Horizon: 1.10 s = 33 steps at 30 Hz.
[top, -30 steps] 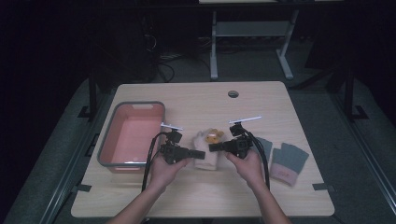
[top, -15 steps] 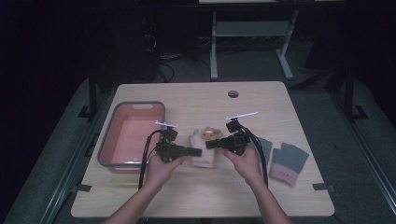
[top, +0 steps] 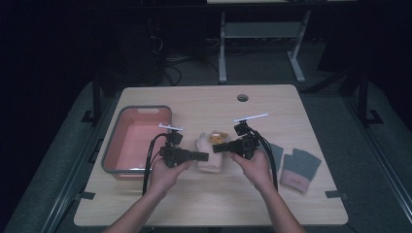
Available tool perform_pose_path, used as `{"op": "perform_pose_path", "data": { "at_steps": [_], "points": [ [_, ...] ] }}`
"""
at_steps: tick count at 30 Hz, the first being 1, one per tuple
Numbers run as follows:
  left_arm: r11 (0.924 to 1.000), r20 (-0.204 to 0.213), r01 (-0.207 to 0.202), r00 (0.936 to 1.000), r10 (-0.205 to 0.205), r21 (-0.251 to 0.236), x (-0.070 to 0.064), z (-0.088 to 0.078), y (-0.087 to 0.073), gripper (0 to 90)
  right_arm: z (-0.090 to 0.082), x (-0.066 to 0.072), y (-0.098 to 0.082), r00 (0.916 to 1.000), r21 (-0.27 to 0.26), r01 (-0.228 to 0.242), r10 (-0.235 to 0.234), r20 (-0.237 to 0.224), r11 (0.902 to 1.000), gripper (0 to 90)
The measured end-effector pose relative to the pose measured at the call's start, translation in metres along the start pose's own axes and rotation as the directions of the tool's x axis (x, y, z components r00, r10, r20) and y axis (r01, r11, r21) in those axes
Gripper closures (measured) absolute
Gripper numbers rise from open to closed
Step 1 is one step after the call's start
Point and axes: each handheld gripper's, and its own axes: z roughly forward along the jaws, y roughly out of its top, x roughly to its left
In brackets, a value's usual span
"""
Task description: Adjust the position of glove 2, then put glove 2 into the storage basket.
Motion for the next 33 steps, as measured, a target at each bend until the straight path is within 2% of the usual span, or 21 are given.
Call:
{"op": "perform_pose_path", "data": {
  "at_steps": [9,16,33],
  "points": [
    [1.0000,-0.002,-0.008,1.0000,0.008,-0.005,0.000,-0.004,0.002,68.1,0.000,0.001,0.004,1.0000,0.000,0.000,0.000,-0.002,1.0000,78.8],
    [0.9999,0.009,-0.008,0.9999,0.009,-0.006,-0.001,-0.009,0.004,68.2,-0.001,0.003,0.006,0.9998,-0.003,-0.006,0.006,-0.021,1.0000,78.8],
    [0.9987,0.013,-0.021,0.9997,0.022,-0.047,-0.007,-0.032,0.020,68.4,-0.006,0.020,0.031,0.9993,-0.023,0.015,-0.016,-0.033,0.9996,79.0]
  ]
}}
